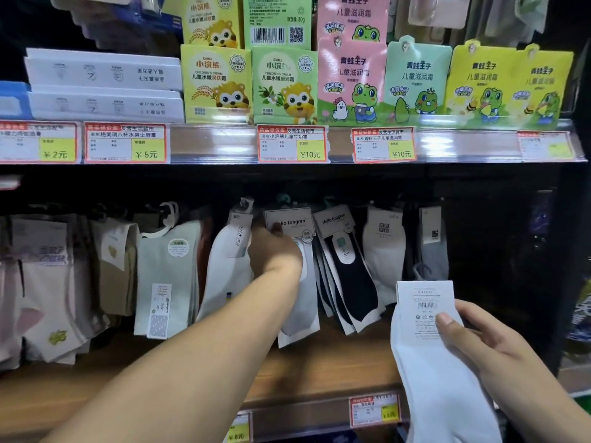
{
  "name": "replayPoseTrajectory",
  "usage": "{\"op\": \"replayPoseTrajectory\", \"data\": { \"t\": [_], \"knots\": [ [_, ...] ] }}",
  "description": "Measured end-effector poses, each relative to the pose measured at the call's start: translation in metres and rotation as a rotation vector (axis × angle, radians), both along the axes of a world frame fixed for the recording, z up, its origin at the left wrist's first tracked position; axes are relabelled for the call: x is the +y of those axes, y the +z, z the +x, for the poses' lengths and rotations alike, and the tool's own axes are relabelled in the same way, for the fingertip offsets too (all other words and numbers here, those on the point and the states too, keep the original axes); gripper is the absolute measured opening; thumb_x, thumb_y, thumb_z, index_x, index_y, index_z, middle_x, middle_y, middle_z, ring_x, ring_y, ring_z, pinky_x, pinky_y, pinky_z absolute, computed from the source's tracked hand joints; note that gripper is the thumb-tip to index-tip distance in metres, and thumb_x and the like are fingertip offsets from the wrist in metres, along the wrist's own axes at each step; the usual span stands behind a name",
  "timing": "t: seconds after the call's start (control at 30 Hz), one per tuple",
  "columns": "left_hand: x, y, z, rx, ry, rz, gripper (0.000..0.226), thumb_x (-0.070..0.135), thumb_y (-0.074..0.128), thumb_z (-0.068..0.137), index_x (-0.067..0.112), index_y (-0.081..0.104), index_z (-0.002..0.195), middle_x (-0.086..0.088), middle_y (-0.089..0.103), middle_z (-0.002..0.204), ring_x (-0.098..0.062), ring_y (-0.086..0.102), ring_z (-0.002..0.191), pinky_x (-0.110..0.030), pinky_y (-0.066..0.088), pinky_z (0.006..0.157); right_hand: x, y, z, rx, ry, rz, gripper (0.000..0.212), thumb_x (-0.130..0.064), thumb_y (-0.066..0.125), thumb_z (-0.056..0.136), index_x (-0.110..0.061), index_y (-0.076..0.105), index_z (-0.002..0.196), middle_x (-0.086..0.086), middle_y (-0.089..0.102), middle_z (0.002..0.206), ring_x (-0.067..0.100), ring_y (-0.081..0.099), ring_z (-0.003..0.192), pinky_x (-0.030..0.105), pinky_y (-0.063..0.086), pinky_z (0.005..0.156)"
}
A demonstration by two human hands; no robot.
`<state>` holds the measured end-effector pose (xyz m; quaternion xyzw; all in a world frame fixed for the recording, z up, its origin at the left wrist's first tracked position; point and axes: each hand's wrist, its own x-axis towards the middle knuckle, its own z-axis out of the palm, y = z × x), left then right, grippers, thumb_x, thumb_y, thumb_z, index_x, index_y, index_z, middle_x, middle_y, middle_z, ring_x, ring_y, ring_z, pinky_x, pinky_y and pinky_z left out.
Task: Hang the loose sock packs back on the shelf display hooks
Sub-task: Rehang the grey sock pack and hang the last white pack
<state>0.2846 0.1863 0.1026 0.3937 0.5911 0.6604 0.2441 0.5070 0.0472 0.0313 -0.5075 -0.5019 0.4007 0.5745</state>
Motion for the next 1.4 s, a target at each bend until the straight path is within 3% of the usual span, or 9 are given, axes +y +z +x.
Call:
{"op": "replayPoseTrajectory", "data": {
  "t": [0.1, 0.23, 0.4, 0.57, 0.67, 0.73, 0.87, 1.17, 1.4],
  "knots": [
    [-0.001, 0.003, 0.005, 0.006, 0.036, -0.037, 0.05, 0.019, 0.038, 0.101, 0.036, 0.031, 0.147, -0.006, 0.065, 0.127, -0.035, 0.06, 0.114, -0.036, 0.043, 0.09, -0.002, -0.001, -0.005, 0.015, 0.011, -0.013, 0.039, -0.035, 0.07, 0.079, -0.019, 0.071, 0.114, 0.007, 0.081, 0.101, 0.028, 0.078, 0.093, 0.054, 0.051, 0.099],
    [0.005, 0.005, 0.011, -0.037, 0.046, -0.043, 0.048, 0.017, 0.037, 0.099, 0.027, 0.033, 0.145, -0.009, 0.066, 0.125, -0.036, 0.062, 0.111, -0.04, 0.046, 0.091, -0.004, -0.003, -0.005, 0.024, 0.049, 0.025, 0.076, -0.063, 0.087, 0.05, -0.022, 0.073, 0.112, 0.005, 0.08, 0.102, 0.026, 0.077, 0.095, 0.046, 0.052, 0.096],
    [0.009, 0.007, 0.014, -0.026, 0.042, -0.119, 0.044, 0.022, 0.041, 0.095, 0.018, 0.034, 0.138, -0.01, 0.06, 0.13, -0.038, 0.06, 0.112, -0.045, 0.046, 0.092, -0.003, -0.007, 0.004, 0.045, 0.088, 0.071, 0.073, -0.058, 0.086, 0.05, -0.019, 0.074, 0.11, 0.008, 0.081, 0.1, 0.027, 0.078, 0.09, 0.032, 0.064, 0.071],
    [0.004, 0.011, 0.022, 0.119, 0.09, -0.181, 0.065, 0.015, 0.047, 0.092, 0.012, 0.015, 0.148, -0.02, 0.042, 0.145, -0.042, 0.045, 0.129, -0.049, 0.039, 0.101, -0.006, -0.007, 0.006, 0.039, 0.12, 0.071, 0.062, -0.055, 0.083, 0.059, -0.021, 0.074, 0.109, 0.008, 0.08, 0.105, 0.027, 0.078, 0.094, 0.031, 0.063, 0.072],
    [0.006, 0.006, 0.03, 0.124, 0.13, -0.122, 0.072, 0.015, 0.051, 0.089, 0.01, 0.012, 0.149, -0.022, 0.036, 0.148, -0.042, 0.038, 0.133, -0.05, 0.037, 0.104, -0.008, -0.006, 0.006, 0.047, 0.124, 0.04, 0.033, -0.029, 0.064, 0.087, -0.017, 0.069, 0.118, 0.006, 0.08, 0.105, 0.026, 0.078, 0.093, 0.038, 0.061, 0.077],
    [0.007, 0.004, 0.033, 0.133, 0.162, -0.093, 0.075, 0.017, 0.054, 0.088, 0.01, 0.011, 0.15, -0.023, 0.034, 0.148, -0.042, 0.035, 0.134, -0.051, 0.034, 0.106, -0.007, -0.006, 0.005, 0.014, 0.098, 0.027, 0.027, -0.022, 0.06, 0.093, -0.018, 0.068, 0.119, 0.003, 0.08, 0.104, 0.024, 0.078, 0.092, 0.037, 0.06, 0.075],
    [0.011, -0.005, 0.039, 0.159, 0.182, -0.051, 0.083, 0.022, 0.062, 0.087, 0.007, 0.011, 0.151, -0.024, 0.033, 0.148, -0.042, 0.034, 0.134, -0.053, 0.031, 0.108, -0.006, -0.003, 0.007, -0.031, 0.017, 0.061, 0.021, -0.024, 0.058, 0.096, -0.023, 0.069, 0.115, -0.001, 0.081, 0.101, 0.017, 0.078, 0.09, 0.025, 0.059, 0.065],
    [0.017, -0.017, 0.04, 0.316, 0.201, -0.048, 0.098, 0.028, 0.081, 0.074, -0.001, 0.021, 0.146, -0.027, 0.033, 0.146, -0.043, 0.036, 0.132, -0.049, 0.036, 0.106, 0.003, -0.003, 0.033, -0.009, -0.125, 0.089, 0.021, -0.028, 0.054, 0.101, -0.024, 0.069, 0.116, -0.003, 0.079, 0.106, 0.017, 0.076, 0.096, 0.03, 0.053, 0.069],
    [0.008, -0.027, 0.039, 0.39, 0.219, 0.045, 0.084, 0.026, 0.063, 0.088, 0.004, 0.012, 0.15, -0.024, 0.022, 0.155, -0.04, 0.023, 0.142, -0.049, 0.027, 0.111, 0.009, -0.004, 0.05, 0.018, -0.167, 0.097, 0.021, -0.03, 0.055, 0.101, -0.024, 0.069, 0.115, -0.004, 0.079, 0.106, 0.018, 0.074, 0.095, 0.035, 0.054, 0.07]
  ]
}}
